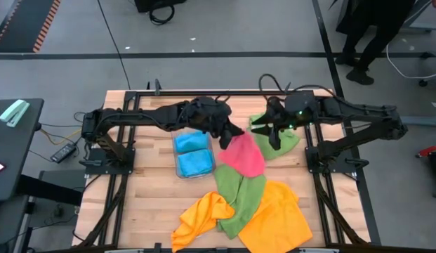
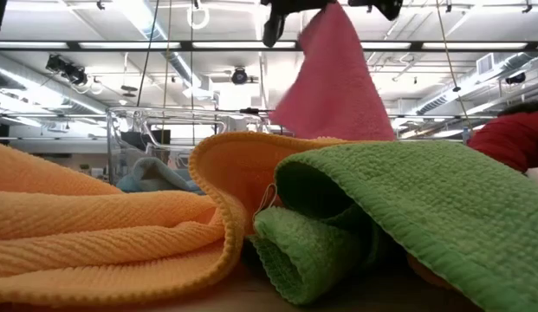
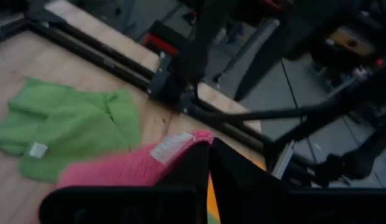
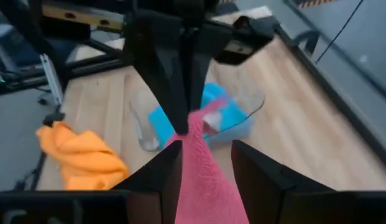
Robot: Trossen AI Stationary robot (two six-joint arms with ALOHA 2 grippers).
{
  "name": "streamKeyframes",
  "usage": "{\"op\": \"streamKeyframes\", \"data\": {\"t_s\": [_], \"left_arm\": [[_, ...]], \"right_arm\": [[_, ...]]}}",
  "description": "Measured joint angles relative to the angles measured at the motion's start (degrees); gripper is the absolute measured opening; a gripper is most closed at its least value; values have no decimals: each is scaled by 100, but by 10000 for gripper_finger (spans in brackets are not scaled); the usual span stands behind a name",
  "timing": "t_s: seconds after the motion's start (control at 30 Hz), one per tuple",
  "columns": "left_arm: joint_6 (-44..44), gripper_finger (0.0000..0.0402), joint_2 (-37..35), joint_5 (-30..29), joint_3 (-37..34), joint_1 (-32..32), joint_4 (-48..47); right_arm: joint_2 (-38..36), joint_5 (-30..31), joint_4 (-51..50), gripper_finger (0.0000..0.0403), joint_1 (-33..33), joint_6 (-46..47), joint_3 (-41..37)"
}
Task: Fold microfiber towels
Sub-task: Fold the top pink towel
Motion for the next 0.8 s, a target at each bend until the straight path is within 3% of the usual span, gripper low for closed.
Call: {"op": "streamKeyframes", "data": {"t_s": [0.2, 0.3, 0.57, 0.8], "left_arm": [[426, 7, -3, 565, 0, -25, 329], [353, 13, -28, 578, 0, -12, 388], [433, 7, -33, 227, 0, -6, 771], [405, 18, -36, -201, 0, -1, 968]], "right_arm": [[281, -176, -818, 147, -39, -406, 658], [410, -436, -1125, 147, -129, -562, 878], [636, -965, -1158, 147, -103, -614, 887], [744, -794, -1110, 146, -105, -792, 887]]}}
